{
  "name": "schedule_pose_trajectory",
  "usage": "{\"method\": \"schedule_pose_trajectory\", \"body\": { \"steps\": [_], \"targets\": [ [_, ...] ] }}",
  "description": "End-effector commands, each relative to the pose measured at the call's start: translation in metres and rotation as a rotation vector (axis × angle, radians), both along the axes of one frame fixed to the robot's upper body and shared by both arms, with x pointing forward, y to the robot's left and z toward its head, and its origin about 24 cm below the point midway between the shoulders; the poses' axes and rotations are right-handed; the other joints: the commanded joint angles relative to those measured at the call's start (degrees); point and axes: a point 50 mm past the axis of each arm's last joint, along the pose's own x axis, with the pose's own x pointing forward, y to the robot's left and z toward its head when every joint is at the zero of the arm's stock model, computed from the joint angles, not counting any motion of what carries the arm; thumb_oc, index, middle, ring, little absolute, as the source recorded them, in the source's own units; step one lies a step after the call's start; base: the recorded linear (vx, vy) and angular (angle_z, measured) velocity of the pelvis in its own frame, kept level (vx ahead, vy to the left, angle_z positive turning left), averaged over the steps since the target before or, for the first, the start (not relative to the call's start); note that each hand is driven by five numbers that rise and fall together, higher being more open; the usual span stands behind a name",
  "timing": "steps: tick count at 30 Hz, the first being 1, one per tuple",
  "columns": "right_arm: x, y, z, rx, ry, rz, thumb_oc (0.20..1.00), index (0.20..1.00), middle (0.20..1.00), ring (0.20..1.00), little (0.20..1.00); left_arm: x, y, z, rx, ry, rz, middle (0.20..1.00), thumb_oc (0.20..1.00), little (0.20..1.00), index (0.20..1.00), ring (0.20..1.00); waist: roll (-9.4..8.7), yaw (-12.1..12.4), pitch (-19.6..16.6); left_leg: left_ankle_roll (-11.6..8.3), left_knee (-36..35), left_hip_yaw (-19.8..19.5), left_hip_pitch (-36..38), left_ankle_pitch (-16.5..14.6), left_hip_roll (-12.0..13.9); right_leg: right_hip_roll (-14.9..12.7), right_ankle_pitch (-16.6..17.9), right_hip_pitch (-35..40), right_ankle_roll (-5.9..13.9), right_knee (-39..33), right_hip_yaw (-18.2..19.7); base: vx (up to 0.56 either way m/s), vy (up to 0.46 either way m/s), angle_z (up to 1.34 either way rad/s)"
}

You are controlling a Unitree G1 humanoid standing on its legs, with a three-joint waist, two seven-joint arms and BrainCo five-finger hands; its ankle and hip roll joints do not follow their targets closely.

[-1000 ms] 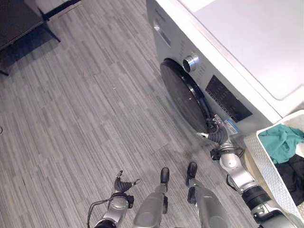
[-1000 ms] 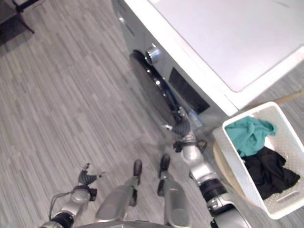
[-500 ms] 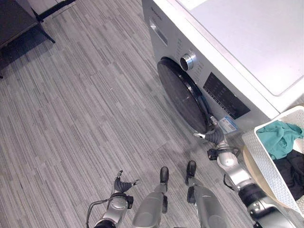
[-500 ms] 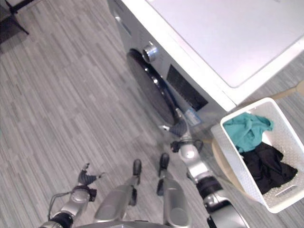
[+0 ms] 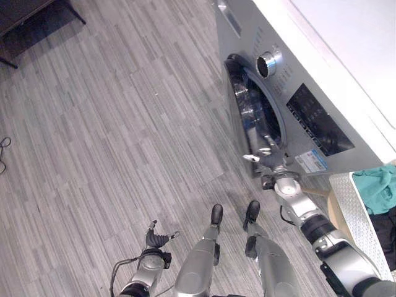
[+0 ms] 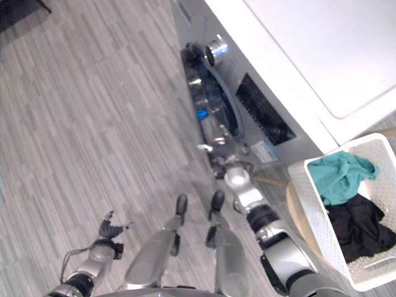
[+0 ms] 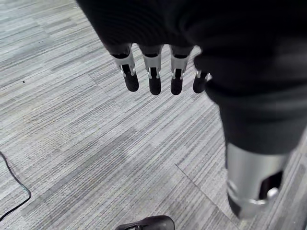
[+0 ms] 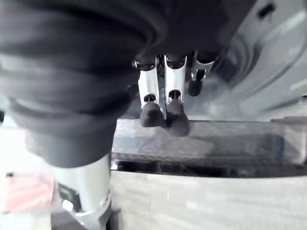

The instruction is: Grab the laundry basket,head to the washer,open it,put in the laundry and shut it.

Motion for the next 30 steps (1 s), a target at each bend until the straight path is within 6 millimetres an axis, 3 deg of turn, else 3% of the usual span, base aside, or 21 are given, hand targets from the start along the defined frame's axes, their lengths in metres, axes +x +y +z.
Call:
{"method": "schedule_pose_trajectory", "body": {
  "steps": [1,2,4,5,6,9,10,11,13,14,15,16,17,18,20,21,22,23,25,26,30],
  "targets": [
    [-0.026,0.104,0.036,0.227,-0.075,0.395,1.000,1.000,1.000,1.000,1.000,0.005,0.015,0.006,0.062,-0.014,-0.001,1.000,1.000,1.000,1.000,1.000,-4.00,3.62,-0.33,2.24,4.31,2.31,0.96,-5.86,-4.69,-6.87,0.78,2.70,9.19,-2.77,4.55,0.00,0.000,0.00],
    [-0.030,0.118,0.039,0.258,-0.060,0.447,1.000,1.000,1.000,1.000,1.000,0.008,0.013,0.007,0.062,-0.017,-0.014,1.000,1.000,1.000,1.000,1.000,-3.91,4.19,-0.13,2.21,4.48,2.14,1.22,-6.03,-4.62,-6.94,0.52,2.85,9.18,-2.37,4.38,-0.06,-0.035,0.05],
    [-0.043,0.165,0.077,0.386,-0.088,0.619,1.000,1.000,1.000,1.000,1.000,0.032,0.005,0.020,0.085,-0.079,-0.073,1.000,1.000,1.000,1.000,1.000,-3.48,6.40,0.35,1.86,5.68,0.82,0.61,-5.96,-4.94,-7.57,-0.14,2.80,9.05,-1.03,2.89,-0.05,-0.054,0.14],
    [-0.043,0.165,0.077,0.386,-0.089,0.620,1.000,1.000,1.000,1.000,1.000,0.033,0.005,0.020,0.085,-0.080,-0.073,1.000,1.000,1.000,1.000,1.000,-3.54,6.32,0.25,1.89,5.63,0.76,0.45,-5.81,-5.01,-7.65,-0.04,2.68,9.07,-1.10,2.83,-0.03,-0.102,0.22],
    [-0.062,0.197,0.102,0.394,-0.147,0.753,1.000,1.000,1.000,1.000,1.000,0.044,0.000,0.027,0.105,-0.110,-0.121,1.000,1.000,1.000,1.000,1.000,-2.76,8.12,0.38,1.65,6.76,-1.00,-0.15,-5.90,-5.64,-8.21,-0.66,3.01,8.83,-0.27,1.51,-0.04,-0.113,0.37],
    [-0.065,0.204,0.122,0.405,-0.222,0.775,1.000,1.000,1.000,1.000,1.000,0.049,-0.003,0.031,0.108,-0.138,-0.142,1.000,1.000,1.000,1.000,1.000,-1.55,9.58,-0.08,1.30,7.34,-3.20,-1.04,-5.51,-6.40,-8.77,-1.05,3.10,8.78,0.27,-0.12,-0.02,-0.082,0.65],
    [-0.055,0.195,0.132,0.371,-0.291,0.719,1.000,1.000,1.000,1.000,1.000,0.050,-0.002,0.033,0.106,-0.151,-0.139,1.000,1.000,1.000,1.000,1.000,-0.71,10.43,-0.68,0.92,7.11,-4.53,-1.59,-4.84,-6.79,-9.00,-1.18,3.32,8.70,0.00,-0.97,-0.01,-0.059,0.80],
    [-0.055,0.195,0.132,0.371,-0.291,0.719,1.000,1.000,1.000,1.000,1.000,0.050,-0.002,0.033,0.106,-0.151,-0.139,1.000,1.000,1.000,1.000,1.000,-0.70,10.42,-0.67,0.92,7.11,-4.55,-1.59,-4.84,-6.79,-9.00,-1.18,3.33,8.70,0.00,-1.00,0.00,-0.036,0.80],
    [-0.038,0.176,0.135,0.291,-0.340,0.634,1.000,1.000,1.000,1.000,1.000,0.048,0.005,0.033,0.103,-0.145,-0.111,1.000,1.000,1.000,1.000,1.000,-0.46,11.01,-1.30,0.51,6.50,-5.21,-1.98,-4.26,-6.68,-9.10,-1.33,3.66,8.73,-0.48,-1.72,0.00,-0.020,0.81],
    [-0.022,0.157,0.133,0.187,-0.365,0.547,1.000,1.000,1.000,1.000,1.000,0.043,0.015,0.030,0.100,-0.125,-0.066,1.000,1.000,1.000,1.000,1.000,-0.94,11.29,-1.39,0.38,6.09,-4.93,-2.27,-4.02,-6.41,-8.99,-1.27,3.64,8.72,-0.68,-1.88,0.00,-0.014,0.72],
    [-0.022,0.157,0.133,0.187,-0.365,0.546,1.000,1.000,1.000,1.000,1.000,0.043,0.015,0.030,0.100,-0.125,-0.066,1.000,1.000,1.000,1.000,1.000,-0.94,11.31,-1.39,0.38,6.09,-4.92,-2.27,-4.02,-6.41,-8.98,-1.26,3.63,8.72,-0.67,-1.86,-0.01,-0.010,0.70],
    [-0.005,0.133,0.127,0.144,-0.344,0.458,1.000,1.000,1.000,1.000,1.000,0.039,0.023,0.029,0.103,-0.115,-0.036,1.000,1.000,1.000,1.000,1.000,-1.78,11.33,-1.16,0.38,5.77,-4.19,-2.48,-3.98,-6.06,-8.76,-0.92,3.53,8.83,-1.08,-1.60,-0.01,-0.002,0.43],
    [-0.005,0.133,0.127,0.144,-0.344,0.458,1.000,1.000,1.000,1.000,1.000,0.039,0.022,0.029,0.103,-0.115,-0.036,1.000,1.000,1.000,1.000,1.000,-1.79,11.36,-1.16,0.38,5.77,-4.16,-2.48,-3.98,-6.05,-8.76,-0.91,3.52,8.83,-1.08,-1.57,-0.02,-0.007,0.30],
    [0.006,0.108,0.118,0.114,-0.316,0.387,1.000,1.000,1.000,1.000,1.000,0.034,0.028,0.028,0.101,-0.103,-0.010,1.000,1.000,1.000,1.000,1.000,-2.87,10.79,-0.84,0.36,5.46,-3.03,-2.34,-4.09,-5.64,-8.49,-0.25,3.39,9.03,-1.74,-1.00,0.00,0.005,-0.03],
    [0.007,0.103,0.111,0.098,-0.298,0.379,1.000,1.000,1.000,1.000,1.000,0.033,0.029,0.027,0.098,-0.097,-0.003,1.000,1.000,1.000,1.000,1.000,-3.25,10.47,-0.82,0.38,5.25,-2.42,-2.15,-4.13,-5.46,-8.34,0.03,3.37,9.13,-1.99,-0.58,0.00,0.032,-0.29],
    [0.003,0.092,0.093,0.060,-0.265,0.383,1.000,1.000,1.000,1.000,1.000,0.029,0.031,0.025,0.101,-0.088,0.007,1.000,1.000,1.000,1.000,1.000,-3.78,9.16,-0.64,0.46,4.73,-1.24,-1.51,-4.27,-5.00,-8.10,0.60,3.27,9.30,-2.53,0.27,-0.01,0.049,-0.37],
    [0.002,0.092,0.093,0.060,-0.265,0.383,1.000,1.000,1.000,1.000,1.000,0.029,0.031,0.025,0.101,-0.088,0.007,1.000,1.000,1.000,1.000,1.000,-3.78,9.18,-0.64,0.46,4.72,-1.22,-1.50,-4.27,-5.00,-8.10,0.61,3.27,9.30,-2.53,0.29,-0.01,0.072,-0.52],
    [-0.005,0.082,0.076,0.013,-0.244,0.406,1.000,1.000,1.000,1.000,1.000,0.030,0.029,0.027,0.101,-0.099,-0.003,1.000,1.000,1.000,1.000,1.000,-4.13,7.63,-0.60,0.50,4.08,-0.03,-0.87,-4.35,-4.53,-7.90,0.98,3.28,9.49,-3.07,0.85,0.00,0.024,-0.46],
    [-0.014,0.072,0.061,-0.038,-0.224,0.433,1.000,1.000,1.000,1.000,1.000,0.033,0.025,0.029,0.091,-0.121,-0.016,1.000,1.000,1.000,1.000,1.000,-4.37,6.12,-0.86,0.63,3.62,1.15,-0.15,-4.64,-4.26,-7.68,1.16,3.23,9.58,-3.36,1.62,0.01,0.072,-0.51],
    [-0.014,0.072,0.061,-0.038,-0.224,0.433,1.000,1.000,1.000,1.000,1.000,0.033,0.025,0.029,0.091,-0.121,-0.016,1.000,1.000,1.000,1.000,1.000,-4.36,6.14,-0.86,0.63,3.61,1.16,-0.14,-4.64,-4.26,-7.67,1.16,3.24,9.58,-3.36,1.64,0.01,0.082,-0.65],
    [-0.034,0.048,0.032,-0.094,-0.173,0.457,1.000,1.000,1.000,1.000,1.000,0.049,0.010,0.043,0.084,-0.203,-0.080,1.000,1.000,1.000,1.000,1.000,-4.79,2.41,-0.87,1.05,3.42,3.94,1.09,-5.57,-3.84,-7.51,1.31,2.89,9.78,-3.24,3.65,0.01,0.077,-0.48]
  ]
}}
